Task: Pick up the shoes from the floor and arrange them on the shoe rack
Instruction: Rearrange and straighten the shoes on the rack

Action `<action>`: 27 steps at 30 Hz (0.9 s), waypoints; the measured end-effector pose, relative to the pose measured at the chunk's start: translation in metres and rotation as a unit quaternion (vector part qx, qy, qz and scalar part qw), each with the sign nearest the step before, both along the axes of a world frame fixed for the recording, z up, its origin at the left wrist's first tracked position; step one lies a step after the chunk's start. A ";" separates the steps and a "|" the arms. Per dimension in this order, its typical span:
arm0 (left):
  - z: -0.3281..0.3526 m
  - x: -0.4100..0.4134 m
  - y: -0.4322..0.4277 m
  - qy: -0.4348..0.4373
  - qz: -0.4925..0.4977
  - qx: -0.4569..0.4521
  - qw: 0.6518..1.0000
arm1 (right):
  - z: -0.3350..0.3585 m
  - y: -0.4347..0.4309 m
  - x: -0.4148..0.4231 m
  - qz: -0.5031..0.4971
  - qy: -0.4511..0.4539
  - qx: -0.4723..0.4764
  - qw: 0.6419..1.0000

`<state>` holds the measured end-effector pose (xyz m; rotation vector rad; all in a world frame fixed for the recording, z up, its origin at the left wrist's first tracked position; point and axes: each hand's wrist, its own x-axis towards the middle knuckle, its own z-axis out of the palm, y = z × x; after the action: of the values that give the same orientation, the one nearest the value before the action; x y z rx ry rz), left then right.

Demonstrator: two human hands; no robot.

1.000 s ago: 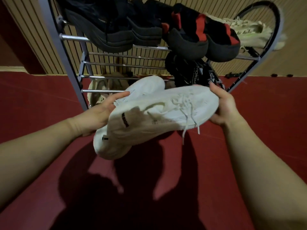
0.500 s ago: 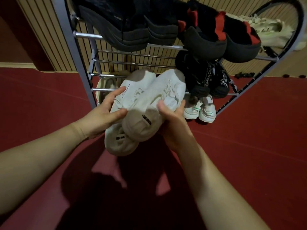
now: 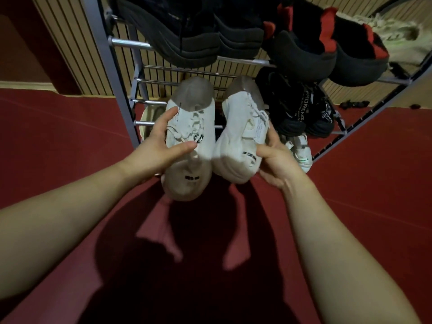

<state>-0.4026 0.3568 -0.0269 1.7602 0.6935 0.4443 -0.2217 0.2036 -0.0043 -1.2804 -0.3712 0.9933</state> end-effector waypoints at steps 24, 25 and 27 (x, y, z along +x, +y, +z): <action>0.008 0.038 0.047 0.157 -0.041 0.137 0.977 | -0.034 0.016 0.008 0.026 -0.399 -0.137 0.906; 0.007 0.031 0.041 0.168 -0.086 0.176 0.966 | -0.031 0.017 0.009 0.031 -0.404 -0.140 0.904; 0.004 0.027 0.038 0.169 -0.116 0.226 0.952 | -0.027 0.021 0.011 0.039 -0.433 -0.152 0.888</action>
<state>-0.3751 0.3948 -0.0233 2.3585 0.6413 0.1421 -0.2102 0.2247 -0.0317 -1.9818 -0.9848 0.4921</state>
